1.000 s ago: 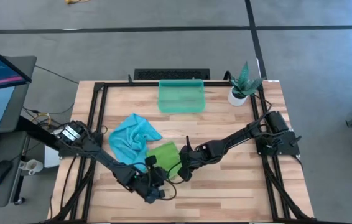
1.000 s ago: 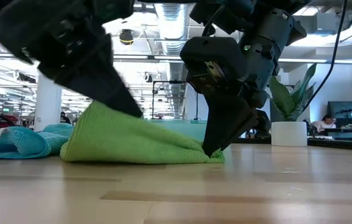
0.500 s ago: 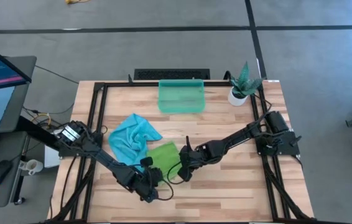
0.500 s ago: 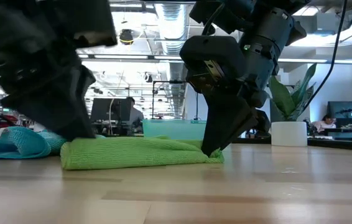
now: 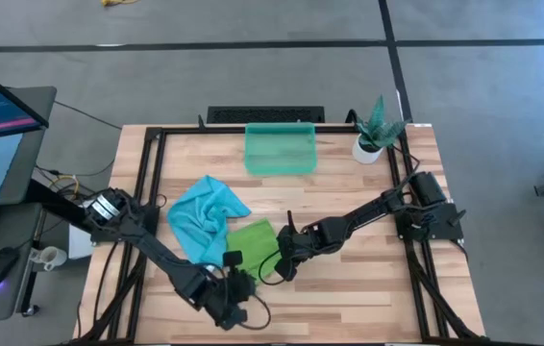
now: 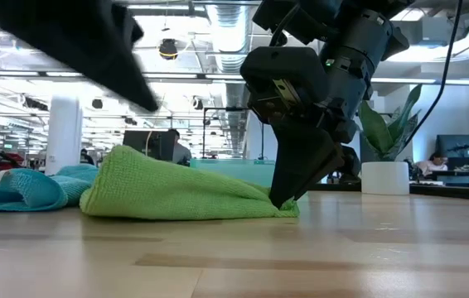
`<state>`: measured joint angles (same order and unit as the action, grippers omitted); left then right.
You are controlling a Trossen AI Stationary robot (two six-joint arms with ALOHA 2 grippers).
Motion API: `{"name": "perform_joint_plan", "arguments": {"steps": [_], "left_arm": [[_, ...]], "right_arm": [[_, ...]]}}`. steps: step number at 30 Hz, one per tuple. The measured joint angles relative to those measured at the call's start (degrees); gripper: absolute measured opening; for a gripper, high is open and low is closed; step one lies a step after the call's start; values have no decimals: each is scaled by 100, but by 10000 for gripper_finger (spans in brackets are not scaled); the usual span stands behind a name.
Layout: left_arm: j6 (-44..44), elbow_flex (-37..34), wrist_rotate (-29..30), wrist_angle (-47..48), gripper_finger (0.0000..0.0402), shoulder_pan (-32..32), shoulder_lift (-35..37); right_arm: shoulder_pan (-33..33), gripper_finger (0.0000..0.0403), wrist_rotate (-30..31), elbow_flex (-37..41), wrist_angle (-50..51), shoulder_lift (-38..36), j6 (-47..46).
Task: Roll microfiber towels into tight, uniform cylinder then place into a basket
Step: Roll the green microfiber cloth
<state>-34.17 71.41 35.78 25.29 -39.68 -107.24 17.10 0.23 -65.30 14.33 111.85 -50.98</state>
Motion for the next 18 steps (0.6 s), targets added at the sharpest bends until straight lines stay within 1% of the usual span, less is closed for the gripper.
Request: {"name": "perform_joint_plan", "arguments": {"steps": [2,7,12,14,18], "left_arm": [[176,-5,196,-272,58,-33,2],[352,-209,91,-722,58,115,-157],[212,-345,69,-591,58,375,-448],[31,-346,27,-401,58,447,-538],[-383,-343,-301,-153,58,513,-628]], "right_arm": [[0,13,2,0,0,0,0],[0,8,4,0,-2,0,1],[0,12,4,2,9,0,26],[0,12,6,2,13,0,28],[0,9,1,2,19,0,51]]}}
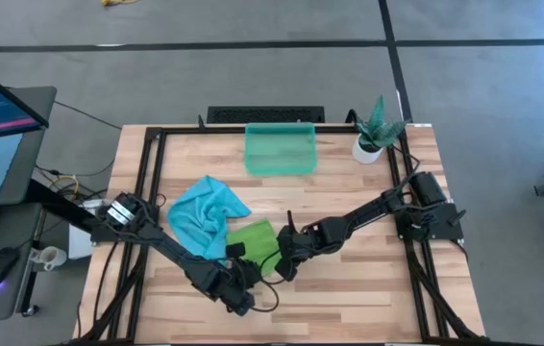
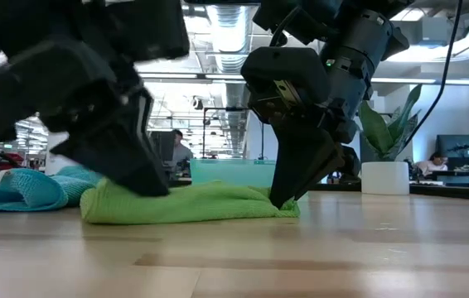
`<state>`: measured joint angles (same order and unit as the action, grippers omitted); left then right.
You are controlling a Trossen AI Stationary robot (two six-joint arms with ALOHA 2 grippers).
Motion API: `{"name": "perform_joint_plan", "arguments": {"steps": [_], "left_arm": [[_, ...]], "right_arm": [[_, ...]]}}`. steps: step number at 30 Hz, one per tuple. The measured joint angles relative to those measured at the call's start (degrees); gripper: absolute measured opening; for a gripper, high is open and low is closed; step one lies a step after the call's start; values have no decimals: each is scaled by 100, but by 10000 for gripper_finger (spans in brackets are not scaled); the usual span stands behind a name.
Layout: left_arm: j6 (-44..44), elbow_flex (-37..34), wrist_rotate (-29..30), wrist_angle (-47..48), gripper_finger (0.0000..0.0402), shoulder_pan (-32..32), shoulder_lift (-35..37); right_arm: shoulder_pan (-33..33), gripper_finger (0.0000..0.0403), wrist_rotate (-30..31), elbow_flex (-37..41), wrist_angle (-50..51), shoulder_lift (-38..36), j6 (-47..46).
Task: Roll microfiber towels into tight, uniform cylinder then place into a basket
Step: Roll the green microfiber cloth
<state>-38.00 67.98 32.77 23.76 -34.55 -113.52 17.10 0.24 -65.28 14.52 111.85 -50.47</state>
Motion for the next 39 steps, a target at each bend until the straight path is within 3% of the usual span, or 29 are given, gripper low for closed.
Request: {"name": "perform_joint_plan", "arguments": {"steps": [5,10,26,34,39], "left_arm": [[-244,2,-220,228,58,-36,-1],[-324,5,-334,352,58,-63,5],[-306,5,-399,413,58,-76,7],[-401,5,-433,482,58,-80,10],[-496,3,-433,515,58,-85,10]], "right_arm": [[17,19,-96,0,-41,0,141],[17,42,-603,-2,-42,0,148],[-112,118,-793,0,-11,-39,440],[-161,132,-715,4,206,-500,1108],[24,131,-22,6,533,-938,1703]]}}
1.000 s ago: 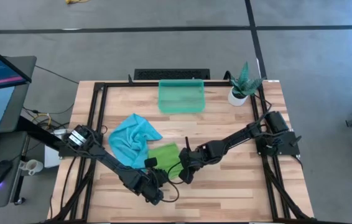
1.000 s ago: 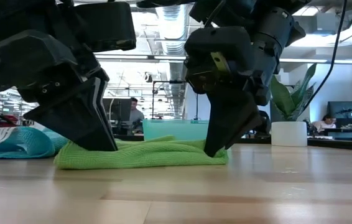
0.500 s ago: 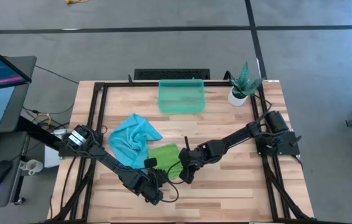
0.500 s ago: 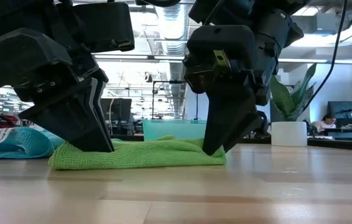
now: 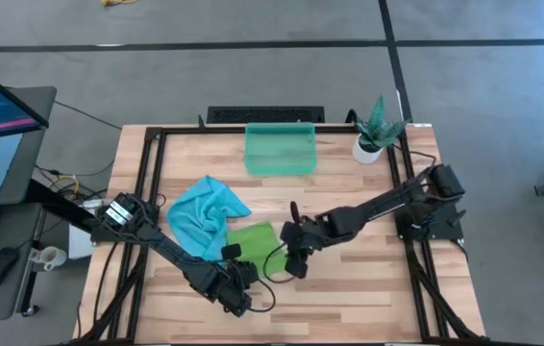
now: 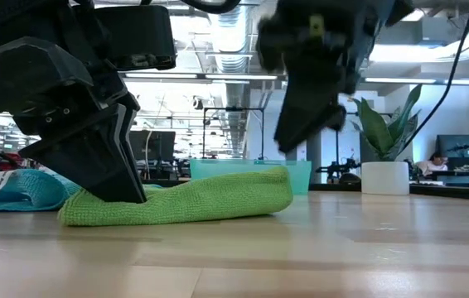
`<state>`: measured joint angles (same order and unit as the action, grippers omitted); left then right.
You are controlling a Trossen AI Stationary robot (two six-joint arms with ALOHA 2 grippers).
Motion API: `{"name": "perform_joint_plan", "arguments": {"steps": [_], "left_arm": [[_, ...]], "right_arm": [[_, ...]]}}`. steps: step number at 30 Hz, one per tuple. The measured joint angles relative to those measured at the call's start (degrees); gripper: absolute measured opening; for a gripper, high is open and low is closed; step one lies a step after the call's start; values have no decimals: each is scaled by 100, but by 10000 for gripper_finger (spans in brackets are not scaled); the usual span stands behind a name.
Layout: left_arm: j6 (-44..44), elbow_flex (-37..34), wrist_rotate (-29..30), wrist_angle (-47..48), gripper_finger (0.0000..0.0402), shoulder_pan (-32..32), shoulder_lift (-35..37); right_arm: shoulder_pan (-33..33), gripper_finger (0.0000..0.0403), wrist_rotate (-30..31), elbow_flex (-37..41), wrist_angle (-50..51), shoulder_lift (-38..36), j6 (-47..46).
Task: Roll microfiber towels into tight, uniform cylinder then place into a basket
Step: Roll the green microfiber cloth
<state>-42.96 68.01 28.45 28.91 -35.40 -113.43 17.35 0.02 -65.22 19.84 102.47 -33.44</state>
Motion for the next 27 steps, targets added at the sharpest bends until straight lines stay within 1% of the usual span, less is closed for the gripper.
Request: {"name": "perform_joint_plan", "arguments": {"steps": [2,6,8,11,12,13,16,18,20,24,27], "left_arm": [[-4,0,4,2,58,0,0],[-11,-2,9,2,58,0,0],[-13,-2,14,4,58,0,0],[-15,-4,33,2,58,-2,-2],[-16,-4,29,15,58,-1,-2],[-17,-4,26,21,58,0,-2],[-17,-4,39,37,58,-2,-2],[-17,-4,33,31,58,0,-4],[-17,-7,54,32,58,-1,-6],[-17,-7,55,31,58,-7,-7],[-19,-7,50,29,58,-7,-7]], "right_arm": [[223,129,313,-3,-123,-59,355],[702,128,971,-2,-791,6,1096],[804,128,1060,-29,-1267,211,1448],[867,127,1076,37,-1365,310,1765],[847,126,1074,-1,-1595,361,1827],[803,125,1067,-50,-1755,452,1847],[678,120,1048,37,-1403,643,1852],[562,117,900,-10,-1678,886,1849],[473,114,906,1,-1559,935,1782],[284,107,857,13,-1507,1165,1248],[181,100,638,-26,-1517,1225,983]]}}
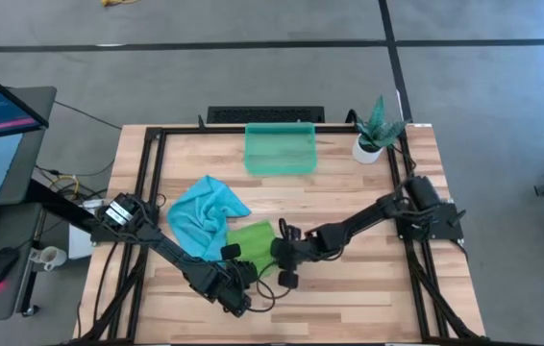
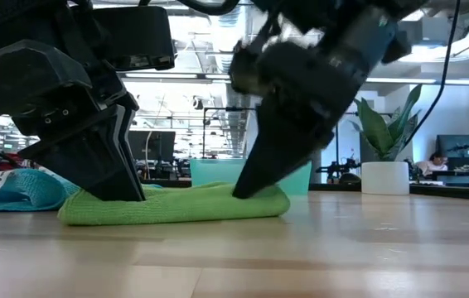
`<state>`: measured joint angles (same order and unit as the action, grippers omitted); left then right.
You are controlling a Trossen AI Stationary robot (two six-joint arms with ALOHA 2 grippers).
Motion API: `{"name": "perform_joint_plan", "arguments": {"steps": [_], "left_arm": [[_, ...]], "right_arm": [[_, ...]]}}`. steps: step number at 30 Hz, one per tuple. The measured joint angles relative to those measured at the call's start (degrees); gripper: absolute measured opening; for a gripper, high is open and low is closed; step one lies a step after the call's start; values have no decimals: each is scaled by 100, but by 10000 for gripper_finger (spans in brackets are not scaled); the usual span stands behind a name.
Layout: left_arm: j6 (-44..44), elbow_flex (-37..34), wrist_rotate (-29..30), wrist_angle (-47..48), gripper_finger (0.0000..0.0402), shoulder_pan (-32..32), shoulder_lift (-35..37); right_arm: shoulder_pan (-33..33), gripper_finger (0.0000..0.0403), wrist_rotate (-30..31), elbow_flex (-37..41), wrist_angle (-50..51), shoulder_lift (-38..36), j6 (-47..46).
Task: Roll microfiber towels into tight, uniform cylinder then place into a basket
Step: Roll the green microfiber cloth
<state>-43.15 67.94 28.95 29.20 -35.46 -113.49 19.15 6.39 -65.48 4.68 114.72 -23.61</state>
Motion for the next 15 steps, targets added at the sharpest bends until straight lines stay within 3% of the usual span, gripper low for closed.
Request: {"name": "perform_joint_plan", "arguments": {"steps": [7,15], "left_arm": [[-44,0,25,2,58,-24,-4],[859,-2,146,-44,58,-27,-11]], "right_arm": [[-13,87,-254,-12,176,58,-870],[517,76,-267,1,193,45,-2049]]}}
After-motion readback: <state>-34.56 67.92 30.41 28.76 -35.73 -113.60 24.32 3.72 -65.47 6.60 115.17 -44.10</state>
